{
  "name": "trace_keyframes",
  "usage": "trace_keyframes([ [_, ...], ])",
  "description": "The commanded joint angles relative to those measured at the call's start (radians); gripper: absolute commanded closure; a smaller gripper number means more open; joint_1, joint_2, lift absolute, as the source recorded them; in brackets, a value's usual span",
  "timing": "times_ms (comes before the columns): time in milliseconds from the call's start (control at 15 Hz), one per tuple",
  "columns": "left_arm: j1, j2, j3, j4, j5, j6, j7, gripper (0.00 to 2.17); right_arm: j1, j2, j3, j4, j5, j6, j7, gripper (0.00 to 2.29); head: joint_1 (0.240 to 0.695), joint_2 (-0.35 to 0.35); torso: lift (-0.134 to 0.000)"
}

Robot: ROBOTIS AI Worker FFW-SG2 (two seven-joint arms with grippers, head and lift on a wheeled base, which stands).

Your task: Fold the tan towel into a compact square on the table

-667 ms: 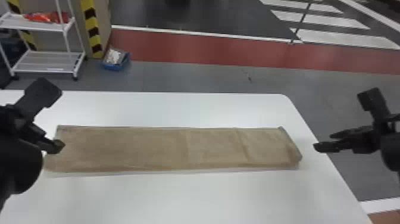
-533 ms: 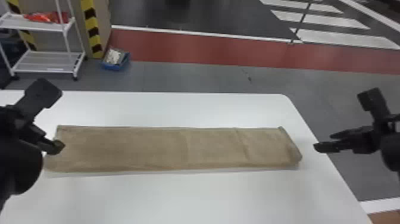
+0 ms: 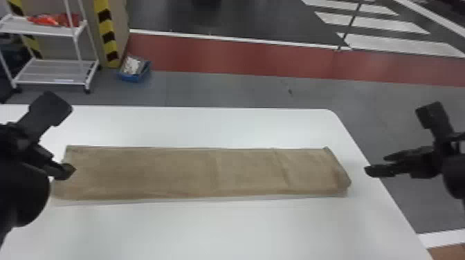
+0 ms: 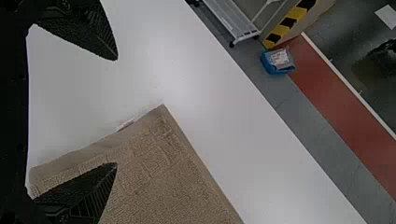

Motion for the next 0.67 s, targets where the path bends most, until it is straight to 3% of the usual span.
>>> trace_keyframes([
  [0,-0.001,0.000,0.000,0.000,-0.001,-0.001,0.000,0.08,-0.005,0.001,0.000,0.000,0.000,0.000,0.000,0.16,0.695,-0.193,-0.124],
  [467,0.002,-0.002,0.003,-0.009,0.010,0.017,-0.002,0.10,-0.008,0.002,0.005,0.000,0.000,0.000,-0.001,0.16,0.695,-0.190,-0.124],
  [600,0.006,-0.012,0.018,-0.011,0.065,0.045,-0.008,0.15,-0.008,0.004,0.005,0.000,0.000,0.000,-0.001,0.16,0.695,-0.190,-0.124],
])
